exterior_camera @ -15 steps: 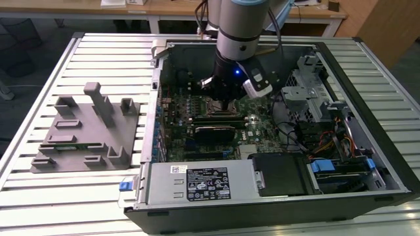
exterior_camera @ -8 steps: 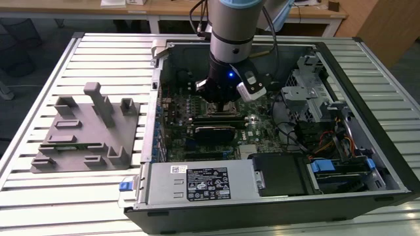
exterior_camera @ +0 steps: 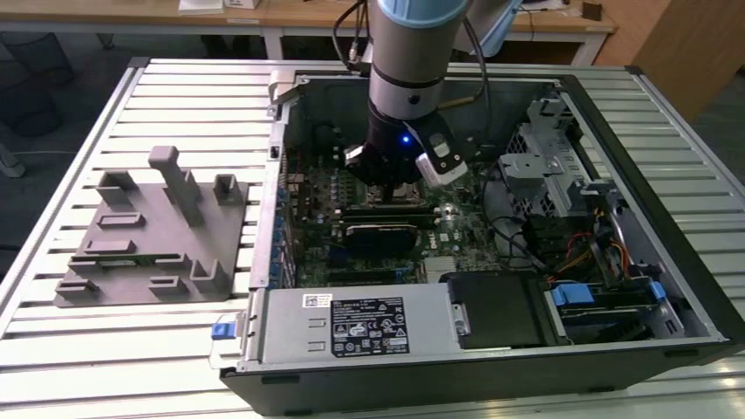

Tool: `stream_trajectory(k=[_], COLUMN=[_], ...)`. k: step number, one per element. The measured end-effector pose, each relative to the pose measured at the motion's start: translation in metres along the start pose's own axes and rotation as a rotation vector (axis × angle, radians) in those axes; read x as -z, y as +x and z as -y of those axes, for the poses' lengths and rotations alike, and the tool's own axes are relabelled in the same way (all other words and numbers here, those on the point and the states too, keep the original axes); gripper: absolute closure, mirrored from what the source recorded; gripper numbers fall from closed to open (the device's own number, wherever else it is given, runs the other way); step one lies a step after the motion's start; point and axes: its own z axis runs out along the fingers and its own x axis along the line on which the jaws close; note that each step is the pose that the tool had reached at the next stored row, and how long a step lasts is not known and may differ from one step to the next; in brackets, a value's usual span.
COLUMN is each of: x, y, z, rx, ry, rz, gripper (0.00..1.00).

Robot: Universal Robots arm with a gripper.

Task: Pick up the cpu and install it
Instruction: 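Install the second cpu locking lever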

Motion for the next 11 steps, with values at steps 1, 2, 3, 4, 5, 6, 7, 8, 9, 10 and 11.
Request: stream_trajectory(k=[1, 2, 3, 4, 5, 6, 7, 8, 9, 10, 11], x=[-0.0004, -0.0009, -0.0015, -0.0020, -0.0025, -0.0031, -0.0036, -0.0042, -0.0048, -0.0055, -0.0063], y=[0.0004, 0.0011, 0.0018, 0.0024, 0.0029, 0.0033, 0.0038, 0.0045, 0.0053, 0.0062, 0.0070], z=[0.0011, 0.0022, 0.0031, 0.0039, 0.0046, 0.0051, 0.0057, 0.0062, 0.0067, 0.0073, 0.0078], rx=[0.000, 0.000, 0.000, 0.000, 0.000, 0.000, 0.000, 0.000, 0.001, 0.001, 0.001], ry=[-0.0050, -0.0091, -0.0126, -0.0161, -0.0207, -0.0240, -0.0266, -0.0289, -0.0309, -0.0325, -0.0340], rz=[0.0003, 0.0005, 0.0007, 0.0008, 0.0011, 0.0013, 0.0015, 0.0016, 0.0018, 0.0018, 0.0019], gripper=[0.89, 0.89, 0.89, 0.89, 0.89, 0.89, 0.89, 0.89, 0.89, 0.89, 0.89])
